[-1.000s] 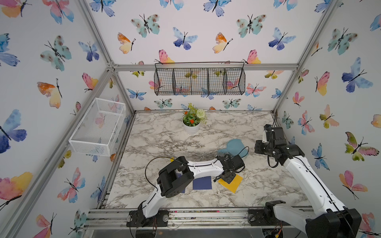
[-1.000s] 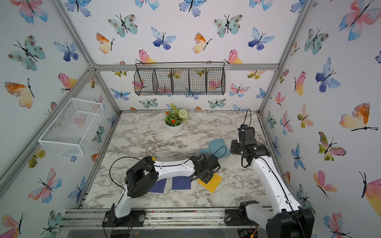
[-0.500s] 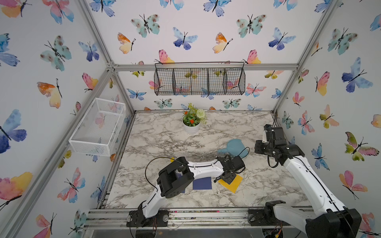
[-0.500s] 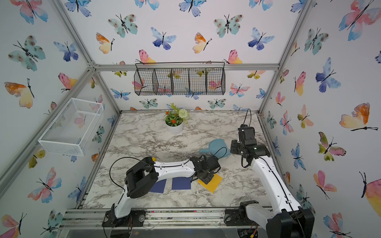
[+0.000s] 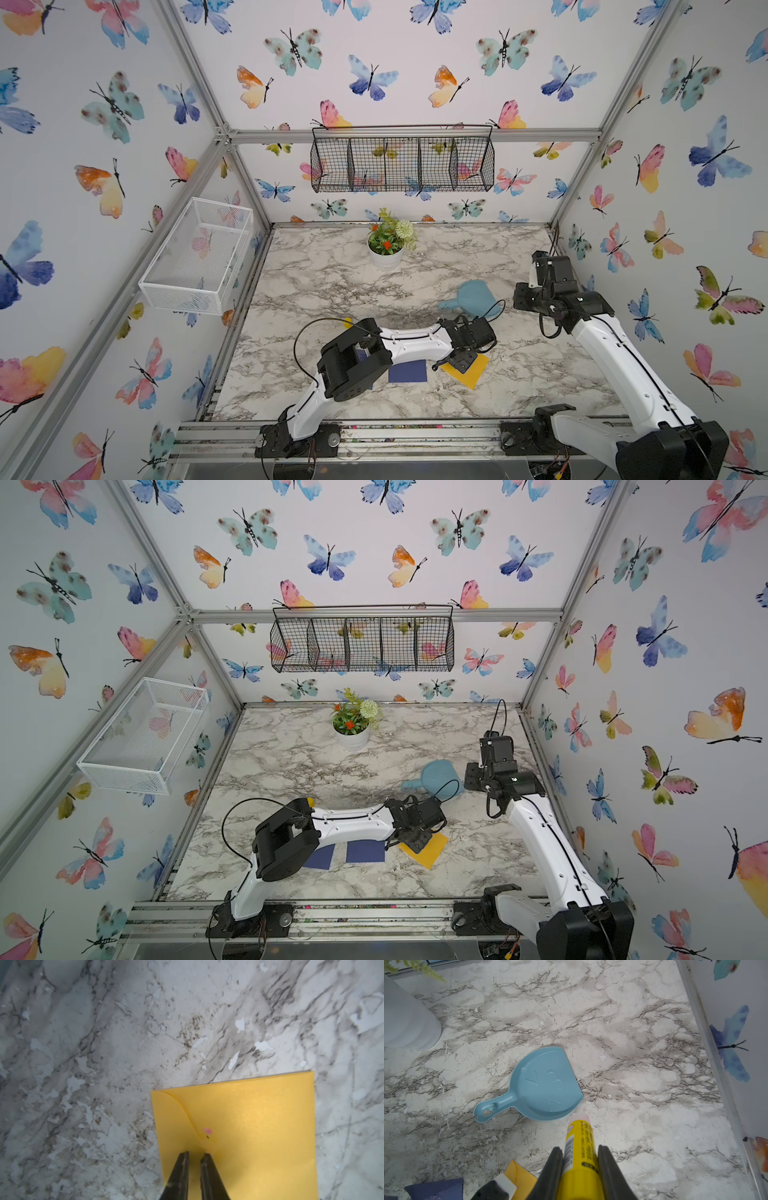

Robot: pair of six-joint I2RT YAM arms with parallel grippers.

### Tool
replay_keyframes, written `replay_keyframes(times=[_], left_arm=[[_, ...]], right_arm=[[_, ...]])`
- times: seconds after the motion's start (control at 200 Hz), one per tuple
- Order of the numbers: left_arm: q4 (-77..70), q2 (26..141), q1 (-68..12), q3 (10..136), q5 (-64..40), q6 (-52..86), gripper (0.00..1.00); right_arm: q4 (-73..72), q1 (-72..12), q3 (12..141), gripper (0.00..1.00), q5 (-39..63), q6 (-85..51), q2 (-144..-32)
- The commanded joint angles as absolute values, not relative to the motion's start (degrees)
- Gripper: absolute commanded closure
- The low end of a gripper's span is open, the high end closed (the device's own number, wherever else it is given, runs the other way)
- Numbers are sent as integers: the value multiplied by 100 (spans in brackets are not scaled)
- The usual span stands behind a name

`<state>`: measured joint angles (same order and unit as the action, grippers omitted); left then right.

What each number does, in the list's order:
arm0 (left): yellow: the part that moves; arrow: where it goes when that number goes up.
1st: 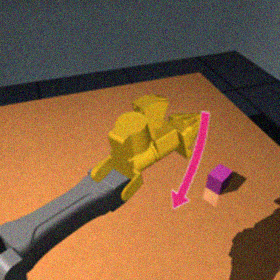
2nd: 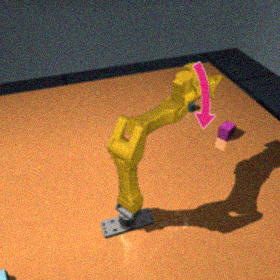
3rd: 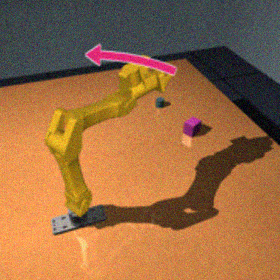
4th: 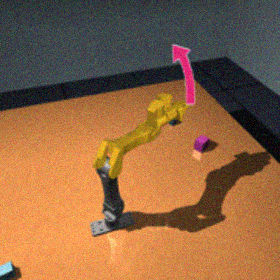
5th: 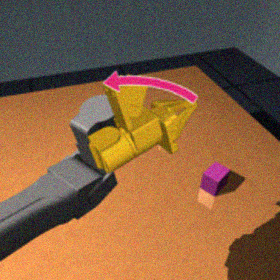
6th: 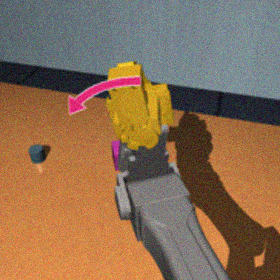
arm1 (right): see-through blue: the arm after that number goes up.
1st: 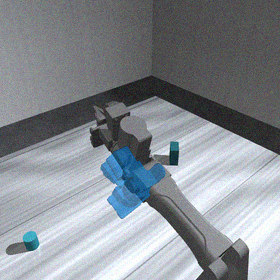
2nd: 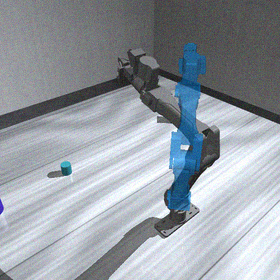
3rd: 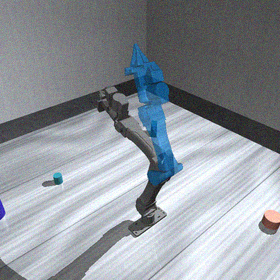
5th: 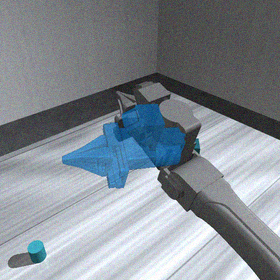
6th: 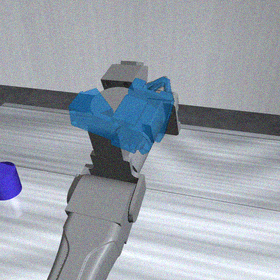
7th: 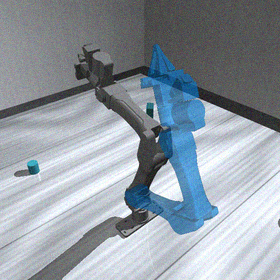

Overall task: Seal the envelope with a glue stick
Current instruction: Seal the envelope at the center of the board.

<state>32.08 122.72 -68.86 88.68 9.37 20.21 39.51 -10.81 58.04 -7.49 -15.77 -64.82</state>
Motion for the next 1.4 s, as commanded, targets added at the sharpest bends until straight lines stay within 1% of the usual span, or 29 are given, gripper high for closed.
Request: replay_keyframes(times=[0.0, 0.511, 0.676, 0.846, 0.946, 1.081, 1.231, 1.391], left_arm=[[3666, 13016, -6952, 8578, 974, 2056, 82], [3701, 13159, -7172, 8647, 1108, 2027, 79], [3944, 12874, -7088, 9157, 1421, 1782, 76], [4185, 12481, -6927, 9827, 1436, 1647, 71], [4212, 12158, -6891, 9918, 1312, 1700, 71], [3950, 11542, -6882, 9384, 914, 1939, 71], [3490, 10798, -6885, 8330, 253, 2402, 70], [2829, 10362, -6884, 7254, -340, 2857, 69]], right_arm=[[3999, -1055, 5835, 97, -817, -1512, -6407], [4000, -1055, 5967, 97, -883, -1463, -6445], [4021, -1055, 6168, 97, -901, -1433, -6560], [4043, -1057, 6401, 97, -973, -1420, -6651], [4061, -1055, 6484, 97, -1002, -1400, -6680], [4074, -1055, 6530, 97, -1028, -1389, -6688], [4055, -1055, 6505, 97, -1063, -1380, -6680], [4043, -1055, 6486, 97, -1082, -1345, -6684]])
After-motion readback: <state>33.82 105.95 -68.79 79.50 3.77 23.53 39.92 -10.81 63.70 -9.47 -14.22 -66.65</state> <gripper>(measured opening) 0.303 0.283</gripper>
